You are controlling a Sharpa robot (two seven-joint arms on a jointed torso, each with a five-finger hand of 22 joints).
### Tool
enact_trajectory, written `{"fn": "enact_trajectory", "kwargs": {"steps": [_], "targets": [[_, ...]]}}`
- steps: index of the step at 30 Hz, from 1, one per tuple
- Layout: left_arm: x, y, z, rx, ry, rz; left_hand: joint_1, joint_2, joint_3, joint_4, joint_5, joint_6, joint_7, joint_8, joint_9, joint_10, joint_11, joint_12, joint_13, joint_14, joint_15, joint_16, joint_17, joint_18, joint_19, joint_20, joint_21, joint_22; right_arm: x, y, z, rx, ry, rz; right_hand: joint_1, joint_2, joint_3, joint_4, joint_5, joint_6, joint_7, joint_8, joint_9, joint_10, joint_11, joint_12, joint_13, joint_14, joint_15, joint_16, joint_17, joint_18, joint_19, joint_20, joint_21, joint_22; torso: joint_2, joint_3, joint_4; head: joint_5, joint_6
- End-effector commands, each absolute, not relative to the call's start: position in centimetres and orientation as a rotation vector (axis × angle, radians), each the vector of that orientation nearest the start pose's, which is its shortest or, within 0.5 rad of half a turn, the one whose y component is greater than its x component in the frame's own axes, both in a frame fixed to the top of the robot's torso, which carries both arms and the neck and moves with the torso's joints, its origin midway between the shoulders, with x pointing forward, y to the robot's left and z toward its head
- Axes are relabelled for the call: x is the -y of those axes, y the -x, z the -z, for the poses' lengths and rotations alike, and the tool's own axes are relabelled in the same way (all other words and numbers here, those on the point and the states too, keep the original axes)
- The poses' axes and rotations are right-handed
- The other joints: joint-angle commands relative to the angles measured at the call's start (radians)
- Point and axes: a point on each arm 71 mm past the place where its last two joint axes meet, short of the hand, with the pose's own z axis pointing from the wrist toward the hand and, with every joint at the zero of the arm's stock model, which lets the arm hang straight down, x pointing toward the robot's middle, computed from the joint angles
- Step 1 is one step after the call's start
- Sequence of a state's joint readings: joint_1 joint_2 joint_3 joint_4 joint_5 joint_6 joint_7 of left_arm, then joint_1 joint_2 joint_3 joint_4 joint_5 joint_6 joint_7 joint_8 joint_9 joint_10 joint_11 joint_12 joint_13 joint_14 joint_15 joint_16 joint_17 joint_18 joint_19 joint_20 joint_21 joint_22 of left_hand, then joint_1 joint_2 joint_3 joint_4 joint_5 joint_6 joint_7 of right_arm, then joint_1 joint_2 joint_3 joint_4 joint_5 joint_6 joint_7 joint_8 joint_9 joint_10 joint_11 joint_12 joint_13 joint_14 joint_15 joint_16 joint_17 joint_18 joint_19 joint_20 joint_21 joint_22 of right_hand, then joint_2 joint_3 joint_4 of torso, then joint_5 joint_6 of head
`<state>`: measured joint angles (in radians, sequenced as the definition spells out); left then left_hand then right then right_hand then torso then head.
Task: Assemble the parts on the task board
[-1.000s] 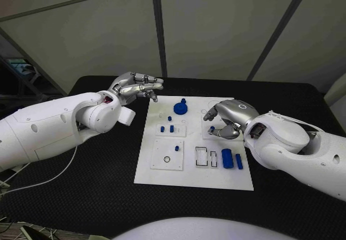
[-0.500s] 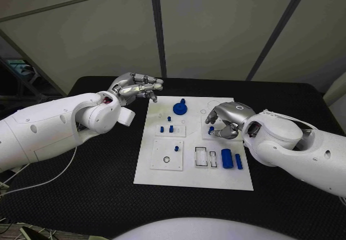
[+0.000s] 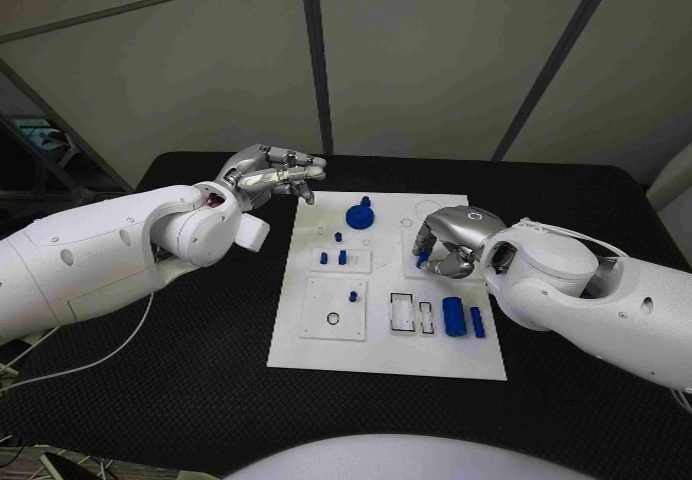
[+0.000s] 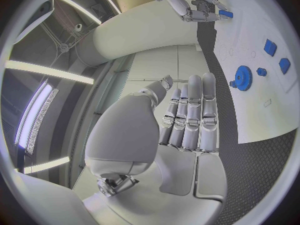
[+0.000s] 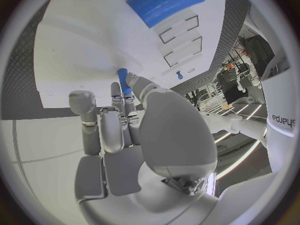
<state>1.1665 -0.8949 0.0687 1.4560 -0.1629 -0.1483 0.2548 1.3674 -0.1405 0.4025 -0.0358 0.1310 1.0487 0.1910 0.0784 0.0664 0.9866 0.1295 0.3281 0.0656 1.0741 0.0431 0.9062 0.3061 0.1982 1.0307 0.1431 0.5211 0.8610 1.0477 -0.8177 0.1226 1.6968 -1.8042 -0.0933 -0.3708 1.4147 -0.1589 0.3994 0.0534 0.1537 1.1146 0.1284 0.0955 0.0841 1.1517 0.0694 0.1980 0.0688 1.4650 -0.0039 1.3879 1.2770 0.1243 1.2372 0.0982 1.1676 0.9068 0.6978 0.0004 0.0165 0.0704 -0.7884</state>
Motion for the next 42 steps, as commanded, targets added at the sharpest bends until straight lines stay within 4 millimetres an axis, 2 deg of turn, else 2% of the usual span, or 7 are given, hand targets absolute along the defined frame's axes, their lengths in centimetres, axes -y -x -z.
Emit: {"fn": "enact_trajectory", "kwargs": {"steps": [1,14,27,30,33,40,42], "targets": [[-24.5,-50.4,16.4,-1.534,1.006,1.528,-0.007,0.003,-0.004,0.004,-0.003,-0.003,0.007,0.003,0.0,-0.008,0.002,0.006,-0.001,0.004,0.006,-0.004,-0.002,-0.017,0.005,0.001,-0.005,-0.002,14.8,-44.6,18.8,-1.738,0.373,-0.44,0.003,0.012,0.007,0.001,-0.006,0.013,-0.002,0.008,0.002,0.016,-0.003,0.004,0.002,0.052,-0.008,0.005,0.001,0.004,0.006,-0.003,0.007,0.004,0.0,0.0,-0.0004,0.001,-0.002],[-24.6,-50.4,16.4,-1.534,1.006,1.528,-0.009,0.005,-0.005,0.006,-0.003,-0.003,0.007,0.005,0.001,-0.008,0.002,0.007,-0.001,0.004,0.006,-0.004,-0.003,-0.017,0.006,0.001,-0.007,-0.003,14.6,-44.5,18.1,-1.667,0.321,-0.468,0.033,0.049,0.04,-0.021,-0.035,0.064,-0.009,0.02,0.007,0.08,-0.019,0.0,0.01,0.056,-0.022,0.017,0.016,-0.001,0.021,-0.017,0.026,0.031,0.0,-0.0001,-0.0004,0.0,-0.005],[-24.7,-50.5,16.4,-1.533,1.008,1.525,-0.008,0.006,-0.005,0.006,-0.003,-0.004,0.007,0.005,0.001,-0.009,0.002,0.008,-0.001,0.005,0.006,-0.005,-0.004,-0.017,0.006,0.002,-0.008,-0.004,13.8,-42.4,16.4,-1.6,0.28,-0.585,0.05,0.054,0.055,-0.042,-0.027,0.069,-0.005,0.019,0.006,0.09,-0.018,-0.009,0.013,0.057,-0.023,0.022,0.022,-0.003,0.026,-0.02,0.034,0.042,-0.002,-0.0018,0.0008,0.004,-0.002],[-24.7,-50.5,16.4,-1.533,1.007,1.526,-0.001,0.012,0.001,0.003,-0.002,-0.003,0.006,0.007,0.001,-0.009,0.001,0.009,-0.001,0.004,0.005,-0.005,-0.005,-0.016,0.007,0.001,-0.008,-0.004,13.2,-41.5,15.7,-1.583,0.268,-0.649,0.056,0.054,0.064,-0.052,-0.012,0.068,-0.002,0.016,0.005,0.093,-0.016,-0.013,0.015,0.058,-0.022,0.027,0.03,-0.004,0.027,-0.02,0.038,0.047,0.0,-0.0019,0.0024,0.005,-0.002],[-24.7,-50.5,16.4,-1.532,1.007,1.526,0.01,0.022,0.013,-0.002,0.0,-0.004,0.006,0.009,0.001,-0.01,0.0,0.011,-0.001,0.004,0.003,-0.007,-0.008,-0.015,0.008,-0.001,-0.007,-0.003,12.4,-40.9,15.4,-1.583,0.264,-0.706,0.058,0.052,0.067,-0.058,-0.005,0.067,-0.001,0.015,0.005,0.095,-0.015,-0.016,0.016,0.058,-0.021,0.028,0.031,-0.005,0.028,-0.02,0.042,0.052,0.0,-0.0016,-0.0005,0.012,-0.003],[-24.2,-50.4,16.4,-1.54,0.997,1.547,-0.01,0.006,0.0,0.004,-0.004,-0.009,0.007,0.012,0.001,-0.014,0.002,0.015,-0.001,0.006,0.007,-0.008,-0.013,-0.017,0.008,0.001,-0.011,-0.006,9.8,-40.5,15.5,-1.616,0.294,-0.81,0.059,0.049,0.07,-0.064,0.0,0.066,0.0,0.012,0.004,0.095,-0.014,-0.019,0.017,0.057,-0.02,0.026,0.029,-0.004,0.025,-0.019,0.04,0.048,0.001,-0.0035,0.0006,0.018,-0.007],[-24.1,-50.4,16.4,-1.541,0.995,1.552,-0.012,0.004,-0.002,0.005,-0.004,-0.009,0.007,0.013,0.001,-0.014,0.002,0.015,-0.001,0.006,0.007,-0.008,-0.013,-0.017,0.008,0.002,-0.012,-0.007,8.9,-40.3,15.8,-1.623,0.307,-0.84,0.056,0.049,0.07,-0.064,0.001,0.066,0.001,0.012,0.004,0.095,-0.013,-0.02,0.017,0.057,-0.02,0.026,0.028,-0.004,0.024,-0.019,0.04,0.048,0.0,-0.002,0.0018,0.021,-0.009]]}}
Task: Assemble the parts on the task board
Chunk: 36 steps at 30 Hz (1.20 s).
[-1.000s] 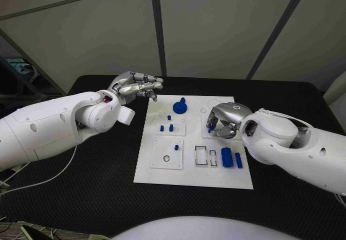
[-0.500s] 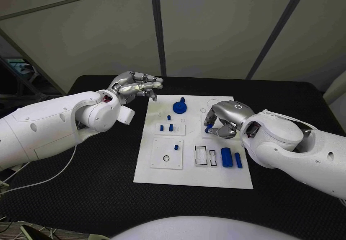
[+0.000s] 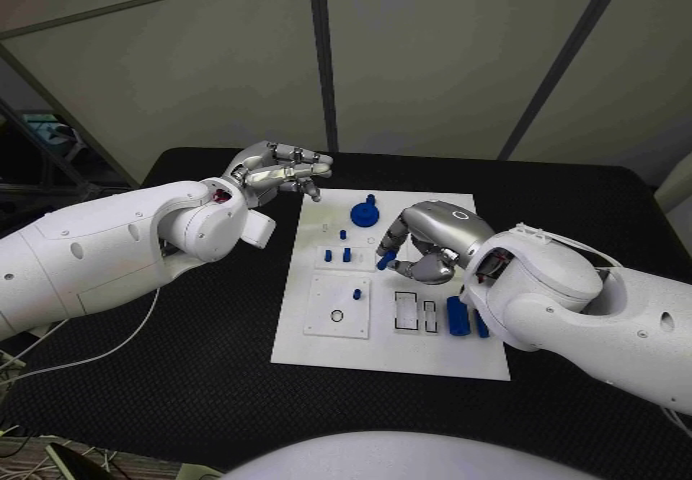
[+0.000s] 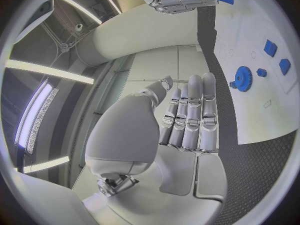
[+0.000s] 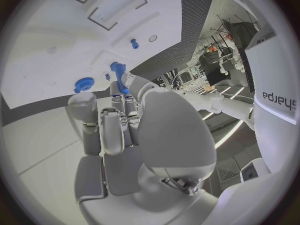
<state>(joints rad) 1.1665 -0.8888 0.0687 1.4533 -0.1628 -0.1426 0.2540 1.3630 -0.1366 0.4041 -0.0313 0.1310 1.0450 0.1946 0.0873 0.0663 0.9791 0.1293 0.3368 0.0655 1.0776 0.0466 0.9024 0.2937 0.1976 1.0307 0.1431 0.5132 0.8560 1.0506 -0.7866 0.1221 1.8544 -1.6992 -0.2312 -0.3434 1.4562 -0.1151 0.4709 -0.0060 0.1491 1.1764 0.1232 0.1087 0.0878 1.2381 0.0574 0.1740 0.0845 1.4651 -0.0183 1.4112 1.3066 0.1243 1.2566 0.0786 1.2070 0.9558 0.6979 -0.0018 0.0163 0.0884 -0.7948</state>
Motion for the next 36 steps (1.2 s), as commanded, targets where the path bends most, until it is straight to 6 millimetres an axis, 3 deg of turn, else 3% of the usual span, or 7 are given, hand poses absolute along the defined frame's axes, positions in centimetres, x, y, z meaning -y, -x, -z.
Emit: {"fn": "enact_trajectory", "kwargs": {"steps": [1,4,13,24,36], "targets": [[-24.0,-50.5,16.4,-1.542,0.994,1.554,-0.009,-0.001,-0.005,0.001,-0.004,-0.006,0.004,0.004,0.001,-0.007,0.003,0.007,-0.001,0.003,0.004,-0.004,-0.001,-0.017,0.008,0.002,-0.005,-0.002,8.3,-40.2,15.9,-1.626,0.315,-0.855,0.014,0.005,-0.002,-0.004,0.005,0.004,0.007,-0.001,0.0,0.008,-0.001,0.003,0.002,0.057,-0.005,0.003,-0.001,-0.004,0.004,0.001,0.001,-0.001,-0.001,0.0006,0.002,0.007,-0.005],[-23.7,-50.5,16.4,-1.543,0.992,1.56,-0.01,-0.001,-0.006,0.001,-0.005,-0.006,0.004,0.004,0.001,-0.008,0.003,0.008,-0.001,0.003,0.004,-0.004,-0.002,-0.017,0.008,0.002,-0.006,-0.003,6.5,-39.7,16.6,-1.636,0.346,-0.907,0.013,0.005,-0.002,-0.004,0.006,0.003,0.007,-0.002,0.0,0.008,0.0,0.003,0.002,0.057,-0.005,0.003,-0.001,-0.003,0.004,0.001,0.0,-0.002,0.001,0.0029,0.0009,0.011,-0.009],[-23.1,-50.6,16.5,-1.548,0.987,1.572,-0.012,-0.001,-0.007,0.002,-0.005,-0.006,0.004,0.005,0.001,-0.008,0.003,0.008,-0.001,0.003,0.004,-0.003,-0.002,-0.017,0.009,0.002,-0.006,-0.003,4.0,-38.9,18.8,-1.678,0.411,-0.96,0.013,0.005,-0.001,-0.006,0.009,0.002,0.008,-0.003,-0.001,0.007,0.0,0.001,0.002,0.057,-0.005,0.003,-0.001,-0.003,0.002,0.002,0.0,-0.003,0.0,0.0011,0.0,0.019,-0.012],[-23.1,-50.7,16.5,-1.549,0.989,1.57,-0.012,-0.001,-0.007,0.002,-0.005,-0.006,0.004,0.005,0.001,-0.008,0.003,0.008,-0.001,0.003,0.004,-0.003,-0.002,-0.017,0.009,0.002,-0.006,-0.003,3.4,-38.6,19.9,-1.708,0.453,-0.957,0.014,0.004,-0.001,-0.007,0.009,0.001,0.008,-0.004,-0.001,0.006,0.0,0.0,0.002,0.057,-0.004,0.003,0.0,-0.003,0.001,0.002,-0.001,-0.004,-0.001,0.0024,-0.0009,0.029,-0.018],[-23.1,-50.7,16.5,-1.549,0.99,1.568,-0.012,-0.001,-0.007,0.002,-0.005,-0.006,0.004,0.005,0.001,-0.008,0.003,0.008,-0.001,0.003,0.004,-0.003,-0.002,-0.017,0.009,0.002,-0.006,-0.003,3.5,-38.7,20.3,-1.721,0.499,-0.91,0.013,0.003,-0.001,-0.009,0.01,0.0,0.009,-0.005,-0.002,0.006,0.001,-0.002,0.003,0.057,-0.004,0.004,0.0,-0.003,0.001,0.002,0.0,-0.003,0.0,0.0018,-0.0008,0.031,-0.023]]}}
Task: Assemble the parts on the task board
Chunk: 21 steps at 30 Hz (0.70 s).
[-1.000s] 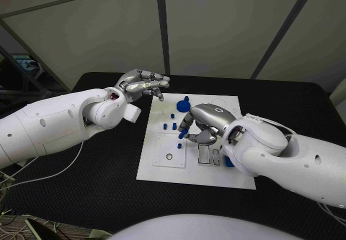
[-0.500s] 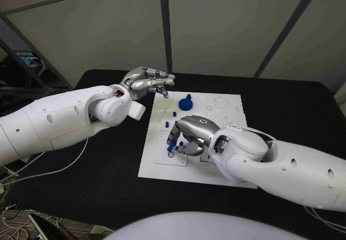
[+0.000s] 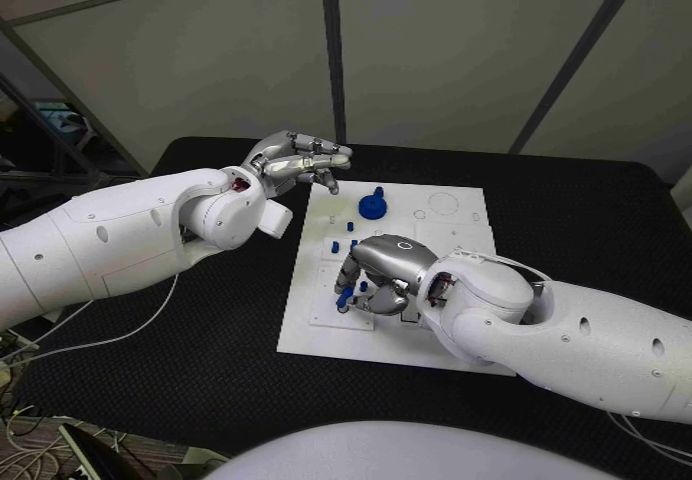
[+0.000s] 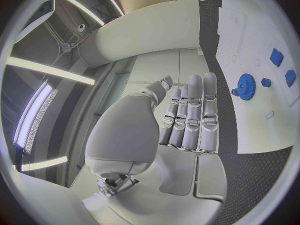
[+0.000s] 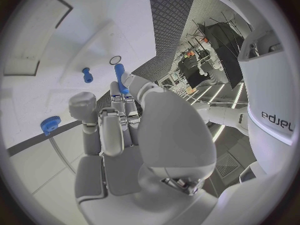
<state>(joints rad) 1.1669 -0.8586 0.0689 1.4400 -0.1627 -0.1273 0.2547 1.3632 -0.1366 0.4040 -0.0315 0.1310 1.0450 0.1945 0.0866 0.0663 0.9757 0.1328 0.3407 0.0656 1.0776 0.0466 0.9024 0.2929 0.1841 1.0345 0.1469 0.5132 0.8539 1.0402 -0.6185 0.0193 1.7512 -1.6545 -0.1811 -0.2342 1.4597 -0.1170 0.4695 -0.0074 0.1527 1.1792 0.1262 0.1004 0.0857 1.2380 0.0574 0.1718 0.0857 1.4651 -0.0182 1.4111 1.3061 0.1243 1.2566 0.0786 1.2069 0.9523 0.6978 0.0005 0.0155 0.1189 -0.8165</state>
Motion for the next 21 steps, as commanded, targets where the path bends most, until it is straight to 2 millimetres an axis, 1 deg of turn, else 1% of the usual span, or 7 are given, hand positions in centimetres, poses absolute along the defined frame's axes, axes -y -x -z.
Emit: {"fn": "enact_trajectory", "kwargs": {"steps": [1,5,8,10,15,21], "targets": [[-23.1,-50.7,16.5,-1.549,0.99,1.568,-0.012,0.0,-0.007,0.002,-0.004,-0.006,0.003,0.006,0.001,-0.004,-0.001,0.005,-0.001,0.003,0.004,-0.003,-0.001,-0.003,0.005,-0.001,-0.007,-0.001,3.5,-38.7,20.3,-1.722,0.502,-0.906,0.009,0.005,0.001,-0.008,0.006,-0.002,0.006,0.003,0.001,0.006,0.001,0.0,0.001,0.057,-0.004,0.004,0.001,-0.003,0.001,0.002,0.0,0.001,0.0,-0.0007,0.0001,0.0,-0.002],[-23.1,-50.7,16.5,-1.549,0.991,1.567,-0.013,0.001,-0.007,0.003,-0.004,-0.006,0.003,0.007,0.001,-0.004,-0.001,0.006,0.0,0.004,0.004,-0.003,-0.002,-0.003,0.005,-0.001,-0.007,-0.002,3.4,-38.7,20.5,-1.735,0.522,-0.892,0.009,0.005,0.001,-0.008,0.006,-0.002,0.006,0.003,0.001,0.006,0.001,0.0,0.001,0.057,-0.004,0.004,0.001,-0.003,0.001,0.002,0.0,0.001,0.0,-0.001,0.0008,0.001,-0.003],[-23.1,-50.7,16.5,-1.549,0.991,1.566,-0.013,0.001,-0.007,0.003,-0.004,-0.006,0.003,0.007,0.001,-0.004,-0.001,0.006,0.0,0.004,0.004,-0.003,-0.002,-0.003,0.005,-0.001,-0.007,-0.002,3.4,-38.7,20.7,-1.748,0.534,-0.885,0.009,0.005,0.0,-0.008,0.006,-0.002,0.006,0.003,0.001,0.006,0.001,0.0,0.002,0.057,-0.004,0.004,0.001,-0.003,0.001,0.002,0.0,0.001,0.0,-0.001,0.0008,0.001,-0.003],[-23.1,-50.7,16.5,-1.549,0.991,1.566,-0.013,0.001,-0.007,0.003,-0.004,-0.006,0.003,0.007,0.001,-0.004,-0.001,0.006,0.0,0.004,0.004,-0.003,-0.002,-0.003,0.005,-0.001,-0.007,-0.002,3.4,-38.6,20.9,-1.755,0.54,-0.878,0.009,0.005,0.0,-0.008,0.006,-0.002,0.006,0.003,0.001,0.006,0.001,0.0,0.002,0.057,-0.004,0.004,0.001,-0.003,0.001,0.002,0.0,0.001,0.0,-0.0003,0.0003,0.002,-0.005],[-23.1,-50.7,16.5,-1.549,0.992,1.565,-0.013,0.001,-0.007,0.003,-0.004,-0.006,0.003,0.007,0.001,-0.004,-0.001,0.006,0.0,0.004,0.004,-0.003,-0.002,-0.003,0.005,-0.001,-0.007,-0.002,3.5,-38.6,21.3,-1.76,0.549,-0.854,0.008,0.005,0.0,-0.008,0.006,-0.002,0.006,0.003,0.001,0.006,0.001,0.0,0.002,0.057,-0.004,0.004,0.002,-0.003,0.001,0.002,0.0,0.001,0.0,-0.0006,0.0001,0.002,-0.006],[-23.1,-50.7,16.5,-1.549,0.992,1.565,-0.013,0.001,-0.007,0.003,-0.004,-0.006,0.003,0.007,0.001,-0.004,-0.001,0.006,0.0,0.004,0.004,-0.003,-0.002,-0.003,0.005,-0.001,-0.007,-0.002,3.3,-38.6,21.4,-1.76,0.556,-0.853,0.008,0.005,0.0,-0.008,0.006,-0.002,0.006,0.003,0.001,0.006,0.001,0.0,0.002,0.057,-0.004,0.004,0.002,-0.003,0.001,0.002,0.0,0.001,0.001,-0.0005,0.0012,0.003,-0.007]]}}
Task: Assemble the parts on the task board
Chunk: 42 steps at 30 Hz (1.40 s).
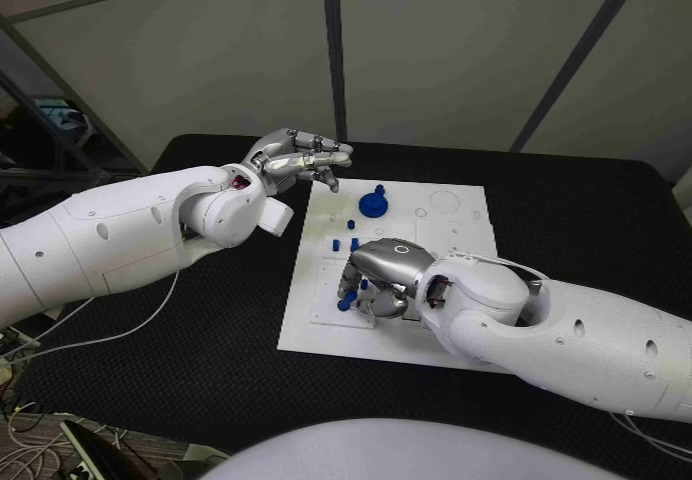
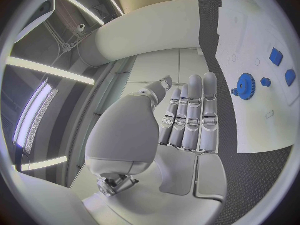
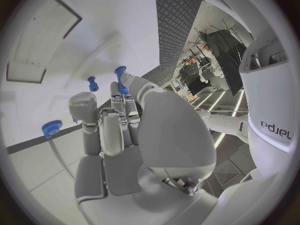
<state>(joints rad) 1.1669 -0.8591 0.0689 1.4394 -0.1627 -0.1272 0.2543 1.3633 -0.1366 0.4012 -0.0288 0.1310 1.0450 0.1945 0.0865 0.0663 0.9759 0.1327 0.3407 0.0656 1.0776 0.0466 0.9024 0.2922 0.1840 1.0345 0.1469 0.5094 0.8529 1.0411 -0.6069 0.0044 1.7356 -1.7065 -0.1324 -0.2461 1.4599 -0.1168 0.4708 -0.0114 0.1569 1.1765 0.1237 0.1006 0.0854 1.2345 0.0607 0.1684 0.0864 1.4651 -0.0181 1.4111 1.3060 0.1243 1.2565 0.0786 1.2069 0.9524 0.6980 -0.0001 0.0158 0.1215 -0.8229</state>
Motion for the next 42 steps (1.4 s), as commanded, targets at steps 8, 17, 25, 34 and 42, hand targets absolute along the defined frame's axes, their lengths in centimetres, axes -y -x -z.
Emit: {"fn": "enact_trajectory", "kwargs": {"steps": [8,17,25,34,42], "targets": [[-23.13,-50.71,16.51,-1.55,0.992,1.565,-0.013,0.001,-0.004,0.0,-0.004,-0.006,0.003,0.007,0.001,-0.004,-0.001,0.006,0.0,0.004,0.004,-0.003,-0.001,-0.003,0.005,-0.001,-0.004,-0.001,2.99,-38.57,21.45,-1.76,0.559,-0.852,0.008,0.005,-0.001,-0.004,0.002,0.001,0.008,0.003,0.001,0.01,-0.002,0.003,0.001,0.057,-0.004,0.004,0.002,-0.003,0.001,0.002,0.0,0.001,0.0,-0.0007,-0.0001,0.001,-0.002],[-23.12,-50.7,16.51,-1.551,0.992,1.564,-0.013,0.001,-0.004,0.0,-0.004,-0.006,0.003,0.007,0.001,-0.004,-0.001,0.006,0.0,0.004,0.004,-0.003,-0.001,-0.003,0.005,-0.001,-0.004,-0.001,2.7,-38.56,21.61,-1.762,0.566,-0.848,-0.026,-0.013,-0.015,0.001,0.025,-0.035,0.02,-0.021,-0.009,-0.028,0.012,-0.03,-0.005,0.055,0.009,0.003,-0.002,-0.003,-0.008,0.012,-0.003,-0.003,-0.001,-0.0002,0.0001,0.002,-0.002],[-23.23,-50.71,16.53,-1.552,0.995,1.56,-0.013,0.001,-0.004,0.0,-0.004,-0.006,0.003,0.007,0.001,-0.004,-0.001,0.006,0.0,0.004,0.004,-0.003,-0.001,-0.003,0.005,-0.001,-0.004,-0.001,2.82,-38.6,21.64,-1.757,0.561,-0.85,-0.06,-0.044,-0.025,0.012,0.042,-0.118,0.031,-0.041,-0.022,-0.111,0.036,-0.078,-0.024,0.051,0.028,-0.005,-0.016,0.002,-0.025,0.031,-0.02,-0.028,0.0,0.0003,-0.0005,0.003,-0.001],[-23.23,-50.73,16.55,-1.553,0.996,1.559,-0.013,0.003,-0.004,0.001,-0.004,-0.007,0.003,0.008,0.001,-0.005,-0.001,0.007,0.0,0.004,0.004,-0.003,-0.002,-0.002,0.006,-0.001,-0.005,-0.002,2.87,-38.61,21.46,-1.733,0.546,-0.865,-0.066,-0.058,-0.031,0.01,0.051,-0.165,0.021,-0.039,-0.02,-0.154,0.042,-0.087,-0.023,0.048,0.034,-0.01,-0.025,0.005,-0.032,0.038,-0.029,-0.041,-0.001,0.0003,-0.0006,0.002,-0.001],[-23.25,-50.75,16.56,-1.554,0.997,1.558,-0.013,0.003,-0.005,0.001,-0.004,-0.007,0.003,0.008,0.001,-0.005,-0.001,0.007,0.0,0.004,0.004,-0.003,-0.002,-0.002,0.006,-0.001,-0.005,-0.003,3.06,-38.39,21.01,-1.678,0.527,-0.892,-0.064,-0.066,-0.057,0.007,0.054,-0.21,0.005,-0.04,-0.021,-0.202,0.051,-0.086,-0.022,0.045,0.042,-0.014,-0.033,0.009,-0.04,0.045,-0.043,-0.06,0.0,0.0,-0.0005,0.001,0.001]]}}
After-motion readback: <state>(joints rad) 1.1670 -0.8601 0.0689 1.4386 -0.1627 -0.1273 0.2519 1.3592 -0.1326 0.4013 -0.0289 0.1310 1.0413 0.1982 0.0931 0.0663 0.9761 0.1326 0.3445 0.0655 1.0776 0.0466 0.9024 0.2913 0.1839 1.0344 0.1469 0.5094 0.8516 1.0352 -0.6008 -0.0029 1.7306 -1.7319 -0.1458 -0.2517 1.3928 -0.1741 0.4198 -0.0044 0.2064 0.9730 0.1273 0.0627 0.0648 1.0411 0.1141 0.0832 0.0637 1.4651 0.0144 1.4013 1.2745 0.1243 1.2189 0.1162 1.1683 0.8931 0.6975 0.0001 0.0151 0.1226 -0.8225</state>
